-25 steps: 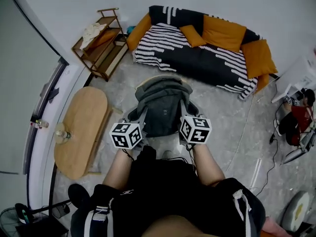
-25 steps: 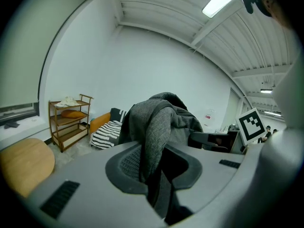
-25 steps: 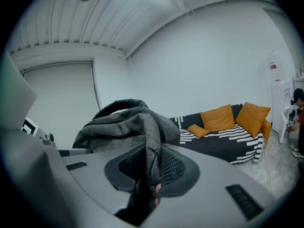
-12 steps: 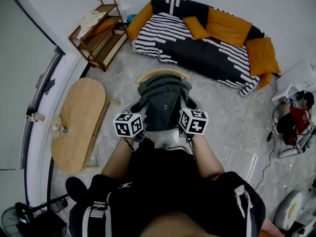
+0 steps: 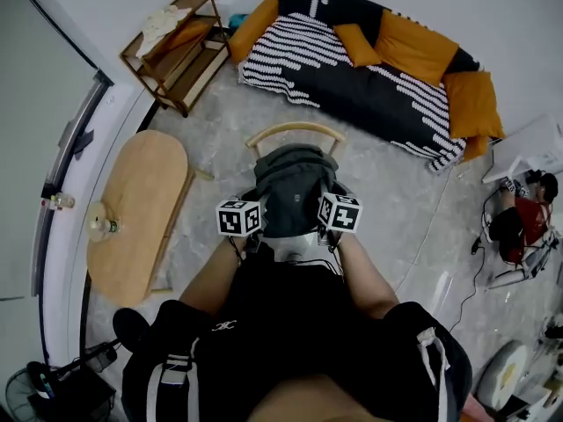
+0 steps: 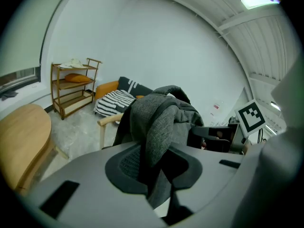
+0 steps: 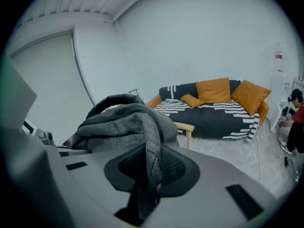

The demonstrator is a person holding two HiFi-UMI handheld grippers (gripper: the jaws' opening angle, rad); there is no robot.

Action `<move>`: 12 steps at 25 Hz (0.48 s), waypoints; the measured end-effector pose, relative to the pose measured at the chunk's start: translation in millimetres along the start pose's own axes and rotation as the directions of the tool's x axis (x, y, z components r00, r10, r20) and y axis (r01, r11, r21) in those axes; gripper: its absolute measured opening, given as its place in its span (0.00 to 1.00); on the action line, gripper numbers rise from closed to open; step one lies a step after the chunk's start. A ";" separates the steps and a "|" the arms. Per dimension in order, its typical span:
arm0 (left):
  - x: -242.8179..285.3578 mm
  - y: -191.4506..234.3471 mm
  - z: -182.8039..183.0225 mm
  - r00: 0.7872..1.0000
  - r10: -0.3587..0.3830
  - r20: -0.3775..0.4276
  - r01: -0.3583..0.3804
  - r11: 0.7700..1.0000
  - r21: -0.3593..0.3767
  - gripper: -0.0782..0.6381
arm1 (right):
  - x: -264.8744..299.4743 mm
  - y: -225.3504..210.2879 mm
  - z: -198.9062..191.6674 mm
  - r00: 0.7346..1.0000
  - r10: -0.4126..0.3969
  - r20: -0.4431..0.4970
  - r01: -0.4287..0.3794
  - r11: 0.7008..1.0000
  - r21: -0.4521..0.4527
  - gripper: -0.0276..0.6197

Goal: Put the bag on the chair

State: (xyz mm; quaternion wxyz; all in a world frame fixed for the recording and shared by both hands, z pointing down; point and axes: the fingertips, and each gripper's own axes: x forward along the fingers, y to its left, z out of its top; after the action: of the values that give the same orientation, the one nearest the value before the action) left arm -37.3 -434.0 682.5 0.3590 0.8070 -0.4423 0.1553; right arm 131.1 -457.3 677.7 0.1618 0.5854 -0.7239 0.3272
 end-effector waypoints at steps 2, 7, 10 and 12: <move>13.9 14.2 -15.2 0.999 0.004 -0.045 -0.004 1.000 0.009 0.22 | 17.6 -5.0 -16.4 0.998 -0.020 -0.054 0.020 1.000 0.001 0.17; 48.0 54.9 -53.6 0.994 0.003 -0.113 0.001 0.999 0.042 0.22 | 57.7 -9.0 -57.1 0.991 -0.050 -0.124 0.040 0.995 -0.087 0.17; 55.2 67.6 -44.8 0.994 0.001 -0.107 0.006 0.998 0.065 0.22 | 77.0 -5.5 -50.6 0.992 -0.037 -0.118 0.023 0.993 -0.119 0.17; 62.6 73.6 -38.5 0.995 -0.010 -0.102 0.018 0.997 0.076 0.22 | 88.8 -6.3 -45.2 0.993 -0.034 -0.117 0.017 0.990 -0.143 0.17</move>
State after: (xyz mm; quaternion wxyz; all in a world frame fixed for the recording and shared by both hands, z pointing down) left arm -60.3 -469.9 777.4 0.3508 0.8143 -0.4117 0.2106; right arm 107.1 -493.9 767.4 0.2503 0.5612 -0.7268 0.3070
